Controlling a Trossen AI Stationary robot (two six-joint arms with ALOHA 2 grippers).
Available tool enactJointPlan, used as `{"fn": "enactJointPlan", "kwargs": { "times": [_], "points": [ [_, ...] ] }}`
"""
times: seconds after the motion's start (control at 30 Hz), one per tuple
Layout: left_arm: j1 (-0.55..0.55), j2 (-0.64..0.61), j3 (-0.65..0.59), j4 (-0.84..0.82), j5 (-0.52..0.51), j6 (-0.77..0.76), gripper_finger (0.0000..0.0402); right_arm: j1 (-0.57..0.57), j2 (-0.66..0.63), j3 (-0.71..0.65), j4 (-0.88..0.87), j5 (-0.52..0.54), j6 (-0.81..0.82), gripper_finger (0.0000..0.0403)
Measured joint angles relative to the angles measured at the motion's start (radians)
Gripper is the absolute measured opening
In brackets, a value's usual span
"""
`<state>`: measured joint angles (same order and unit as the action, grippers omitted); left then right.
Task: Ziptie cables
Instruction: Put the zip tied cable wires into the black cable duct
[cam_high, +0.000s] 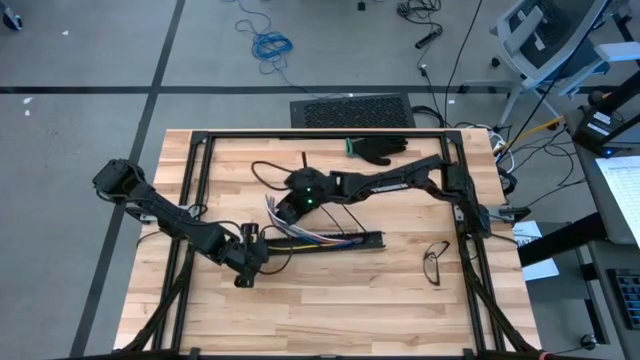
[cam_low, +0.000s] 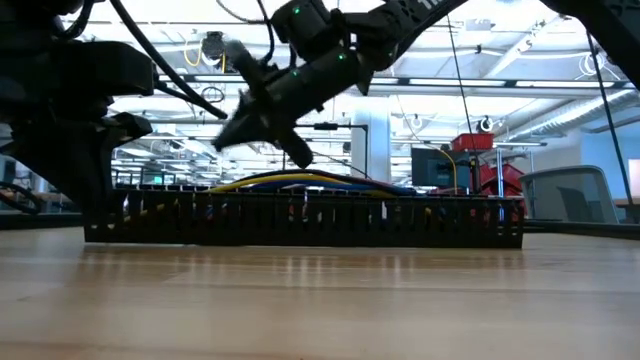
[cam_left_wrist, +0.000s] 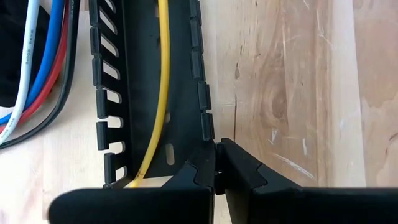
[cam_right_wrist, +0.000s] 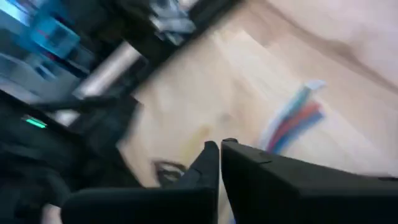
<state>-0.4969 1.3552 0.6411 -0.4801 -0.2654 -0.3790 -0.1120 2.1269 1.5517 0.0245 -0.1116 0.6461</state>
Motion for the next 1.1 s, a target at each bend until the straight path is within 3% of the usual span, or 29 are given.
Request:
{"fn": "enactJointPlan", "kwargs": {
  "times": [0.2, 0.57, 0.73, 1.1],
  "points": [
    [0.0, 0.0, 0.0, 0.0, 0.0, 0.006, 0.0018, 0.017, 0.044, 0.005, -0.177, 0.034, -0.063, 0.0001],
    [0.0, 0.0, 0.0, 0.001, 0.001, 0.026, 0.0018, 0.065, 0.129, 0.005, -0.161, 0.03, -0.022, 0.0],
    [0.0, 0.0, 0.0, 0.001, -0.002, 0.03, 0.0018, 0.074, 0.13, 0.005, -0.105, -0.085, -0.033, 0.0],
    [0.0, 0.0, 0.0, 0.002, -0.02, 0.026, 0.0018, 0.081, 0.13, 0.005, 0.042, -0.162, 0.035, 0.0]
  ]
}}
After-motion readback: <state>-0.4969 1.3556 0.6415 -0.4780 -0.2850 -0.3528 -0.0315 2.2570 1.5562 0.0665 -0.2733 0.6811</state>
